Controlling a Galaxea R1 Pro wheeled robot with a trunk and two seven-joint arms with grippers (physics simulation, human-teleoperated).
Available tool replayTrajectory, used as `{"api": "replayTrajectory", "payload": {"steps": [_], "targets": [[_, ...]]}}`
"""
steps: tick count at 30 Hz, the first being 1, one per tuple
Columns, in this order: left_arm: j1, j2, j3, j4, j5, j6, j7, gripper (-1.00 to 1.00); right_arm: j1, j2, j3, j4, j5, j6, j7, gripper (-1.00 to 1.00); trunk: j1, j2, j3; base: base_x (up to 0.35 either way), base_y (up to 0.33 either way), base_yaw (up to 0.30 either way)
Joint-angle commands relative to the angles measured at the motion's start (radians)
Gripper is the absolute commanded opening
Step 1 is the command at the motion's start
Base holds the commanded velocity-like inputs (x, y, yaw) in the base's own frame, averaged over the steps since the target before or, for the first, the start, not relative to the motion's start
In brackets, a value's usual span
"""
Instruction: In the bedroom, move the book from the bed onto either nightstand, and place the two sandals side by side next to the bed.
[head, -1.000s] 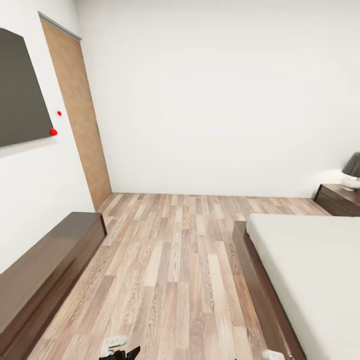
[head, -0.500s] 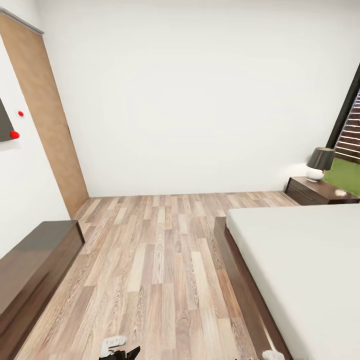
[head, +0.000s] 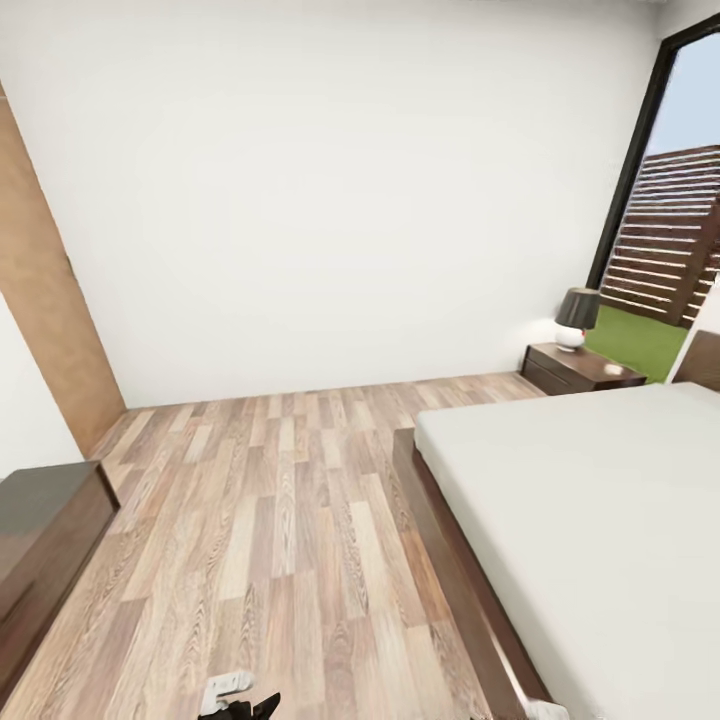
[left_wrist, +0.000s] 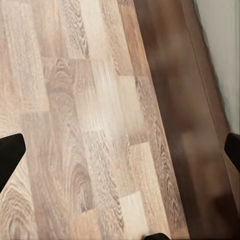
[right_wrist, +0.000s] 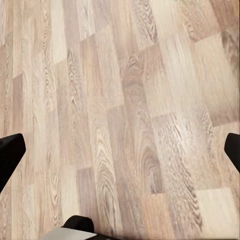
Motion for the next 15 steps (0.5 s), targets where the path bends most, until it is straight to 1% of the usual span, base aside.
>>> {"api": "replayTrajectory", "payload": {"steps": [1, 15], "targets": [[-0.001, 0.0, 0.007, 0.001, -0.002, -0.001, -0.005, 1.0, -0.001, 0.0, -0.004, 0.002, 0.004, -0.005, 0.003, 1.0, 0.0, -0.001, -0.001, 0.0, 0.0, -0.278], [-0.001, 0.0, 0.007, 0.001, -0.002, -0.001, -0.006, 1.0, -0.001, 0.0, -0.004, 0.002, 0.004, -0.005, 0.003, 1.0, 0.0, -0.001, -0.001, 0.0, 0.0, -0.284]]}}
